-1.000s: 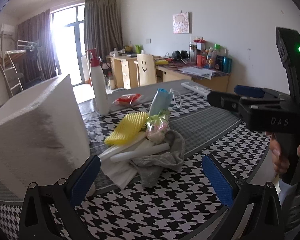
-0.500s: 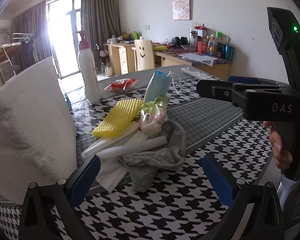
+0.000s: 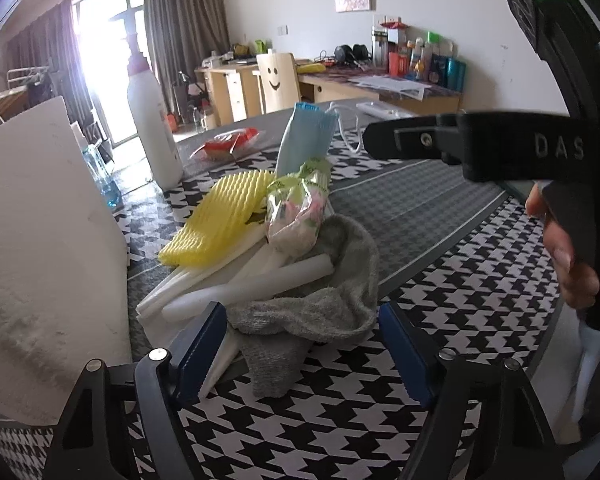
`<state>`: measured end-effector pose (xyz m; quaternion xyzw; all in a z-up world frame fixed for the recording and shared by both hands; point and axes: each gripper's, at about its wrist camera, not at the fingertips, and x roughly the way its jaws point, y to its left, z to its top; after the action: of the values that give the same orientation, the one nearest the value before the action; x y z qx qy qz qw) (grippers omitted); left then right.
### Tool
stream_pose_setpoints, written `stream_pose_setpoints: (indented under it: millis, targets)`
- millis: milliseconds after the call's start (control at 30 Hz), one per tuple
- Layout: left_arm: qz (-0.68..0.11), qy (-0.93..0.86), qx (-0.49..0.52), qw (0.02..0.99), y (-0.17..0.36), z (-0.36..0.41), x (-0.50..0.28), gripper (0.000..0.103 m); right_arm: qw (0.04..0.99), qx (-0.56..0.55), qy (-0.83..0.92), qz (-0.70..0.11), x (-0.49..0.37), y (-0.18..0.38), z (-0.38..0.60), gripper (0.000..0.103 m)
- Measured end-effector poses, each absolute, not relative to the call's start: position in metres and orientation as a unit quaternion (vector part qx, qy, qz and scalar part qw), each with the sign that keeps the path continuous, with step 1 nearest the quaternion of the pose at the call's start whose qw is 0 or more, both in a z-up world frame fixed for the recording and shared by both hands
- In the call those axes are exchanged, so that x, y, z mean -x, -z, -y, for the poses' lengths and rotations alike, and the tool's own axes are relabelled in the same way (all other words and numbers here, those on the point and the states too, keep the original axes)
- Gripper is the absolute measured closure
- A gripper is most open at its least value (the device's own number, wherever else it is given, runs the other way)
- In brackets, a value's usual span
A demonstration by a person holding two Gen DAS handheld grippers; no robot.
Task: Organize soft objects
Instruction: 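Move the left tool toward the grey sock while the right tool approaches the blue mask, then close the left tool on the grey sock while the right tool grasps the blue mask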
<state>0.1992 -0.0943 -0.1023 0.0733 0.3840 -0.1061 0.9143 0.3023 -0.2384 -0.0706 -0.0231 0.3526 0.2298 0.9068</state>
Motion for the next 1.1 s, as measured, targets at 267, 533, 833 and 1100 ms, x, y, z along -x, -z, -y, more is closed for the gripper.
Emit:
stream_pose_setpoints:
  millis: [267, 533, 833, 1100]
  targets:
    - [-0.398, 0.112, -0.09, 0.906, 0.11, 0.099, -0.206, 0.038, 0.904, 0.036, -0.232, -0.358, -0.314, 0.073, 0.229, 0.001]
    - [-0.4, 0.109, -0.099, 0.904, 0.111, 0.098, -0.209, 0.053, 0.9, 0.037, -0.241, -0.363, -0.33, 0.069, 0.219, 0.001]
    - [-0.397, 0.121, -0.089, 0.905, 0.108, 0.093, -0.205, 0.076, 0.899, 0.043, -0.245, -0.359, -0.348, 0.071, 0.207, 0.007]
    - [-0.397, 0.142, -0.066, 0.905, 0.105, 0.091, -0.201, 0.087, 0.89, 0.037, -0.259, -0.373, -0.36, 0.081, 0.203, 0.045]
